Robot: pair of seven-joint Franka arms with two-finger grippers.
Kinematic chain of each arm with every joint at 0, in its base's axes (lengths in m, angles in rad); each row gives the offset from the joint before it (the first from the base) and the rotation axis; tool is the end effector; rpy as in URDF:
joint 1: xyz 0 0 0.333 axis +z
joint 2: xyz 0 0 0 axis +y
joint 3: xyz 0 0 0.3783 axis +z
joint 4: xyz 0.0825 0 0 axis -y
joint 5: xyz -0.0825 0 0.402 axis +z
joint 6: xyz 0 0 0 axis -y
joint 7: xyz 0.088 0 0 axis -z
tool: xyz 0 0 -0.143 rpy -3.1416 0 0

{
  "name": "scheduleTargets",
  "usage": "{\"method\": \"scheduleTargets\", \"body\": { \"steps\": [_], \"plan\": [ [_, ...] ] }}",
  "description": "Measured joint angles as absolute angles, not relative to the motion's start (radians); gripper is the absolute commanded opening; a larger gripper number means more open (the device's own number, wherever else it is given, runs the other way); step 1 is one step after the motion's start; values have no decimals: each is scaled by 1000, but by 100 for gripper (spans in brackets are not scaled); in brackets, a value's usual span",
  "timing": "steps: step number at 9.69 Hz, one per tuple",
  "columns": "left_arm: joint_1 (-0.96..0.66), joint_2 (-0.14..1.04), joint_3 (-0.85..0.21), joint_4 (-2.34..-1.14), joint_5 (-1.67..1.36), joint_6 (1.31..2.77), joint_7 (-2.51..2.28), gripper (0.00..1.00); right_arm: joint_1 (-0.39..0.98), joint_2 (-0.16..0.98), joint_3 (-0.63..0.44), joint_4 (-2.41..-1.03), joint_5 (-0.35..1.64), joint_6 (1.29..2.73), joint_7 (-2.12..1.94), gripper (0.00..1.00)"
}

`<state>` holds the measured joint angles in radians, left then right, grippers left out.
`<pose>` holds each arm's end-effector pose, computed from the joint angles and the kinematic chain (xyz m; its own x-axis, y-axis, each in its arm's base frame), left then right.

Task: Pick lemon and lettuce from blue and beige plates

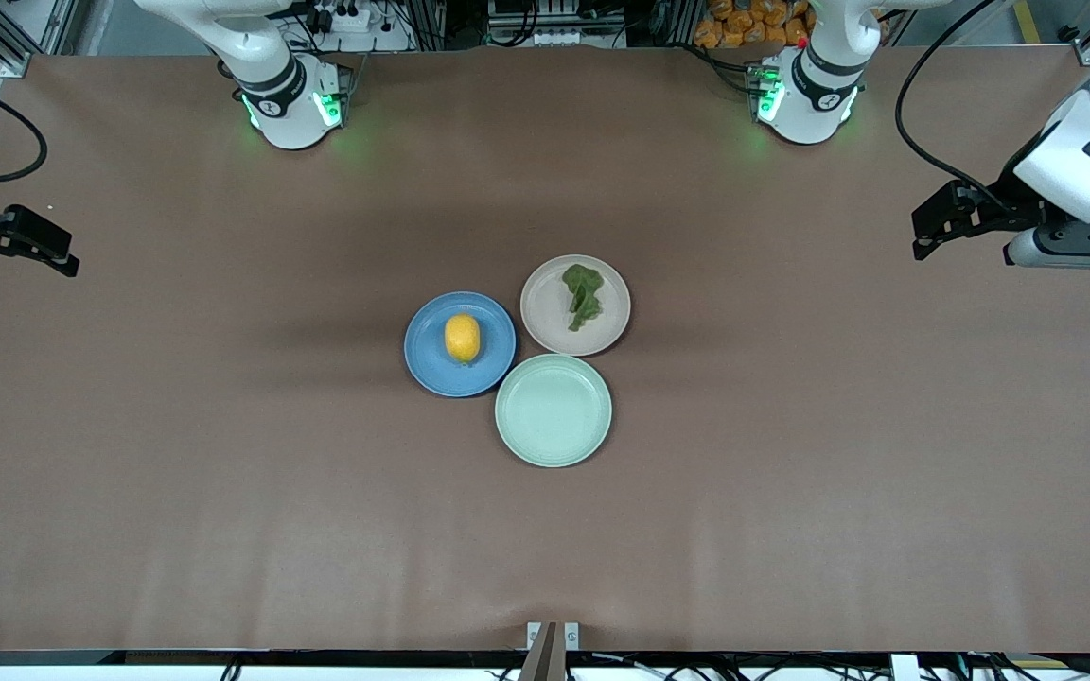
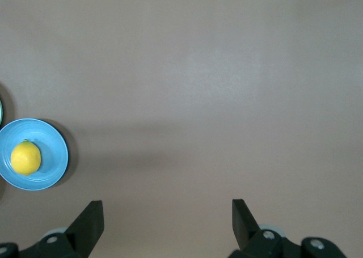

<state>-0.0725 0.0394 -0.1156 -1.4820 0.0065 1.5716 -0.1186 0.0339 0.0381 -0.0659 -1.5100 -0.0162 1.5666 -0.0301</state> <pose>0.5798 -0.1078 0.6718 0.9964 -0.0689 0.0503 -0.0692 -0.9976 0.0040 0.5871 -0.0203 0.6582 0.9998 -0.0019 0.0180 -0.0022 -0.9998 0.0193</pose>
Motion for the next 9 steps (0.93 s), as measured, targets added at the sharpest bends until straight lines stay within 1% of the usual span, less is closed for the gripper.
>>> {"method": "scheduleTargets", "body": {
  "steps": [9],
  "plan": [
    [-73,42,-116,-1495,7,1572,-119,100,17,38,-67,-1510,-16,1567,-30,100]
  ]
}}
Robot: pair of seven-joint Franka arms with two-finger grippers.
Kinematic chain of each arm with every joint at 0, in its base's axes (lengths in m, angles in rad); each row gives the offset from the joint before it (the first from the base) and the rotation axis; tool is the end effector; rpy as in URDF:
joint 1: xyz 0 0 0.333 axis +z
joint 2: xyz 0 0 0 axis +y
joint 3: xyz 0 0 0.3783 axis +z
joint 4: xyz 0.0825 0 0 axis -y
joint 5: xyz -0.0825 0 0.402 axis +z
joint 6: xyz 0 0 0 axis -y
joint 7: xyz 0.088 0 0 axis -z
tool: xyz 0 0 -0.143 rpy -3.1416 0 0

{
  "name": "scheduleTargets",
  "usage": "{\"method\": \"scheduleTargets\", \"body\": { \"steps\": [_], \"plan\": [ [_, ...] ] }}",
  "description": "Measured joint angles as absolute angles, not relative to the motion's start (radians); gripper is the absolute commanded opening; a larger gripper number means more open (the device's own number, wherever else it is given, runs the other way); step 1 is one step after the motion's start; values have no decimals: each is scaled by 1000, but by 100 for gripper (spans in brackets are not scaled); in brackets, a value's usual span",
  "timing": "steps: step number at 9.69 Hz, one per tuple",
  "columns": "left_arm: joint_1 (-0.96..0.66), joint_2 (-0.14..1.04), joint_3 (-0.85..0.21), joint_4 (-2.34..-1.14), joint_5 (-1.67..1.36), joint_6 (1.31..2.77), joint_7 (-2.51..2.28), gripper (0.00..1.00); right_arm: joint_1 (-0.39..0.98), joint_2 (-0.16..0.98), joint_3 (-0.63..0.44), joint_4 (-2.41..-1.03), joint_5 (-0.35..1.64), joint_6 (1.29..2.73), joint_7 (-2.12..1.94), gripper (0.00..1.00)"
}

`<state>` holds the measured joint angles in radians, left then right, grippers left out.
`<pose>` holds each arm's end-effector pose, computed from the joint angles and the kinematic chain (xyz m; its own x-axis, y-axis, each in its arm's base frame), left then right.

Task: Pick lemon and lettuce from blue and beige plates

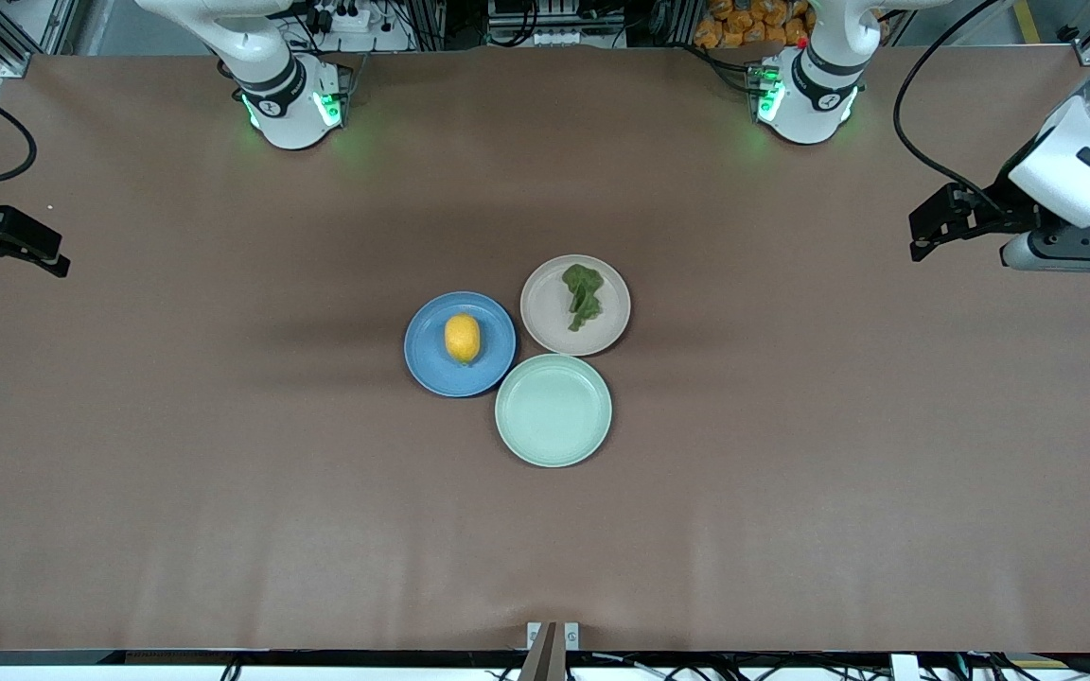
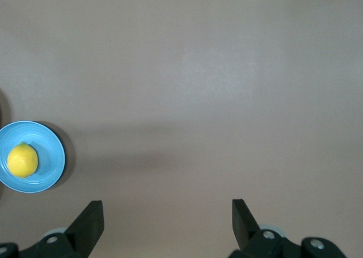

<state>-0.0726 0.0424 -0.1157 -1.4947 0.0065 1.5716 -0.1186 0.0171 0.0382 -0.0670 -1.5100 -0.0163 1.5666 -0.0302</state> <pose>0.5803 -0.1079 0.6637 0.9970 -0.0693 0.0347 -0.0694 -0.9976 0.0025 0.5867 -0.0308 0.6582 0.9996 -0.0197 0.0179 -0.0200 -0.9996 0.0194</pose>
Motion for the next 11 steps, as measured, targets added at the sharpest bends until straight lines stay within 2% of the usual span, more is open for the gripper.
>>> {"method": "scheduleTargets", "body": {
  "steps": [11],
  "plan": [
    [-88,120,-147,-1550,-120,1568,-161,100,11,38,-67,-1510,-16,1567,-30,100]
  ]
}}
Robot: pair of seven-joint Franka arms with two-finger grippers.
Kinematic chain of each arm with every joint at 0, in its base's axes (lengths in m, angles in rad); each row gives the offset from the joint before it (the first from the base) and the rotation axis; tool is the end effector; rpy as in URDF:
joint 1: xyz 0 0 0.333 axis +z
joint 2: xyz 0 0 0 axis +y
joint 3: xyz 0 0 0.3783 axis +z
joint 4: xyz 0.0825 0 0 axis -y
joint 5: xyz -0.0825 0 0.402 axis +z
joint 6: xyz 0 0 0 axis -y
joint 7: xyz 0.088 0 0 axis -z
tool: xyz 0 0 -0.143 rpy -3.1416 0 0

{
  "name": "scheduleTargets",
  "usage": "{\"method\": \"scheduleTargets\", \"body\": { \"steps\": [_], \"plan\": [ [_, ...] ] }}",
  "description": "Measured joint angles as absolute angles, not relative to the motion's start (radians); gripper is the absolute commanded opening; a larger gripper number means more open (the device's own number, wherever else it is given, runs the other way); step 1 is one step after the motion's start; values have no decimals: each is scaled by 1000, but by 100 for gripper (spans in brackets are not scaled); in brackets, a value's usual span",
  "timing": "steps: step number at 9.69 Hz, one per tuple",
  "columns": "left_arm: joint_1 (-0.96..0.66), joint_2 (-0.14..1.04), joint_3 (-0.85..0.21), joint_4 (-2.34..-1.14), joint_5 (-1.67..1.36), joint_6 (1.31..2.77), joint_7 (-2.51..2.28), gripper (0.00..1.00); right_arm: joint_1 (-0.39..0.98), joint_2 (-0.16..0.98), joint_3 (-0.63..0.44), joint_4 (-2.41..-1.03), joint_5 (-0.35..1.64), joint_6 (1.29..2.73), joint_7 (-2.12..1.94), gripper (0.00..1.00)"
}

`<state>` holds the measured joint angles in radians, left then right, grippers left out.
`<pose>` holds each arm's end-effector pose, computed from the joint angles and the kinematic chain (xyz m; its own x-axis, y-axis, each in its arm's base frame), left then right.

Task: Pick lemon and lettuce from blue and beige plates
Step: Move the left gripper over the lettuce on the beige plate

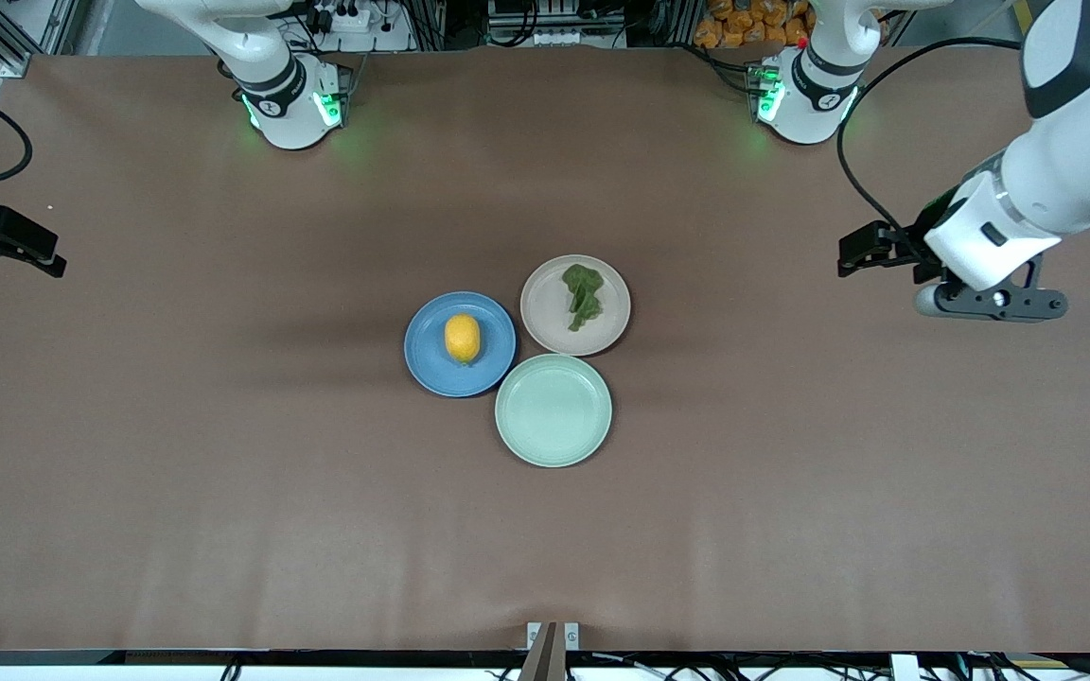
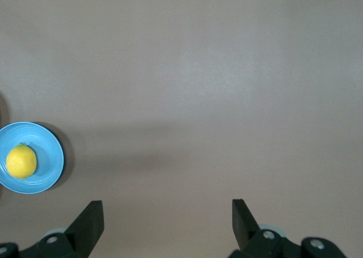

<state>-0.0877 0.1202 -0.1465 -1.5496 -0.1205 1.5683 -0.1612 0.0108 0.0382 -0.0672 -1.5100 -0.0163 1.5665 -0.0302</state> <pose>0.5889 -0.1529 0.5919 0.9899 -0.0738 -0.1207 -0.0593 -0.9911 0.1192 0.5865 -0.0346 0.6581 0.9995 -0.0262 0.0178 -0.0265 -0.9995 0.0194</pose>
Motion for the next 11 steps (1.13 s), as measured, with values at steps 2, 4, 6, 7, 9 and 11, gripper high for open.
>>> {"method": "scheduleTargets", "body": {
  "steps": [2,4,6,7,9,11],
  "plan": [
    [-89,121,-194,-1574,-121,1569,-162,100,11,38,-67,-1510,-16,1567,-30,100],
    [-91,122,-231,-1602,-121,1588,-162,100,11,38,-67,-1510,-16,1567,-30,100],
    [-95,128,-260,-1617,-121,1619,-162,100,11,38,-67,-1510,-16,1567,-30,100],
    [-104,134,-268,-1624,-121,1629,-162,100,11,38,-67,-1510,-16,1567,-30,100],
    [-130,148,-275,-1636,-121,1658,-162,100,11,38,-67,-1510,-16,1567,-30,100],
    [-166,161,-277,-1640,-121,1678,-183,100,11,38,-67,-1510,-16,1567,-30,100]
  ]
}}
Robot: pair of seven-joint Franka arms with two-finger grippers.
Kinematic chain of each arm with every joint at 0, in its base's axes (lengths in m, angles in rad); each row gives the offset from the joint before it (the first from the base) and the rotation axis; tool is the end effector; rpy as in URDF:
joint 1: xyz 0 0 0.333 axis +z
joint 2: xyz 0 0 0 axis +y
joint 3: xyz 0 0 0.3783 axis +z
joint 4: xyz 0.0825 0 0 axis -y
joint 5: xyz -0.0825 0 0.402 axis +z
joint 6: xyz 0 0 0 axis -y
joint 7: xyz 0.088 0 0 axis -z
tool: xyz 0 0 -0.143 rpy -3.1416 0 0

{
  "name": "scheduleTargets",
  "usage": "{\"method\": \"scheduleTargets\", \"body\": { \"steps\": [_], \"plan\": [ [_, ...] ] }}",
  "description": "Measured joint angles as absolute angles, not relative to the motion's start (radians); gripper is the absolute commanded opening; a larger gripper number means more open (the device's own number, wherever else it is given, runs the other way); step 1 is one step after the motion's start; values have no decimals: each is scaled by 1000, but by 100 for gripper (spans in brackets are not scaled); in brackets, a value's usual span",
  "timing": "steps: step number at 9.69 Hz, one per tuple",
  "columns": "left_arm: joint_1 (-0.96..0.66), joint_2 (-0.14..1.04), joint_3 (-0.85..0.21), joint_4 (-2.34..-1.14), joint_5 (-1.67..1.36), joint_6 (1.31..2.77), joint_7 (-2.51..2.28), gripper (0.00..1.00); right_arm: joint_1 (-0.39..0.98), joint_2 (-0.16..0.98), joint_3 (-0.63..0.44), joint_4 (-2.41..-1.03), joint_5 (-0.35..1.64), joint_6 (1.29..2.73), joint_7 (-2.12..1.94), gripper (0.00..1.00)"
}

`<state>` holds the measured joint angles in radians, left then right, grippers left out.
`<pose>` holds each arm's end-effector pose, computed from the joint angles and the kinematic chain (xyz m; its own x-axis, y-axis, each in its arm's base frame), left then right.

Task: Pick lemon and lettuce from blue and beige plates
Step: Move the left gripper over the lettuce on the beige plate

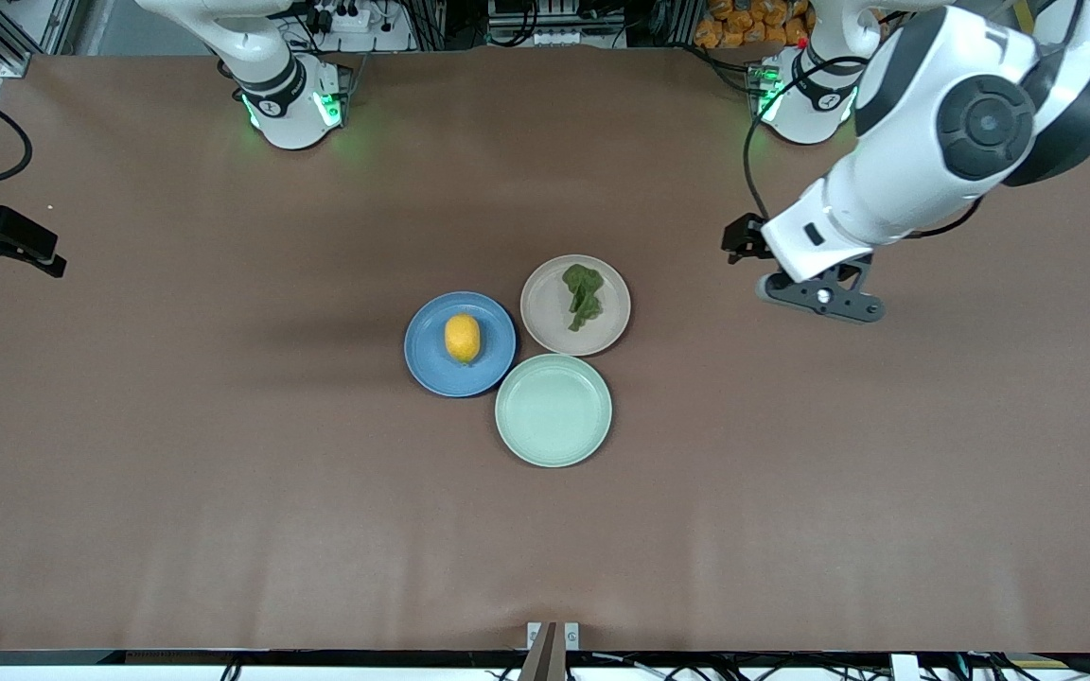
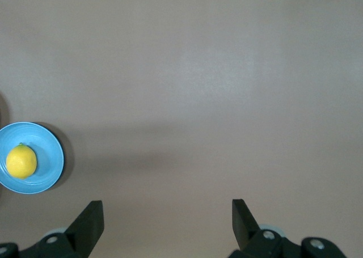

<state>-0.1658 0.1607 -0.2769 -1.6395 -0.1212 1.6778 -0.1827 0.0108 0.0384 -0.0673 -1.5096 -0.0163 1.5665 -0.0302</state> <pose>0.5590 -0.2707 0.5347 0.9589 -0.2441 -0.1447 -0.2249 -0.9647 0.1372 0.5866 -0.0346 0.6582 0.9995 -0.0263 0.0180 -0.0266 -0.9995 0.0194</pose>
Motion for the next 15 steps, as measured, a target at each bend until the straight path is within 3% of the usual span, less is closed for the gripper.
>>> {"method": "scheduleTargets", "body": {
  "steps": [10,15],
  "plan": [
    [-387,292,-279,-1649,-107,1816,-459,100,14,42,-59,-1510,-16,1554,-31,100],
    [-466,386,-278,-1651,-56,1839,-543,100,135,97,-47,-1513,-12,1467,-30,100]
  ]
}}
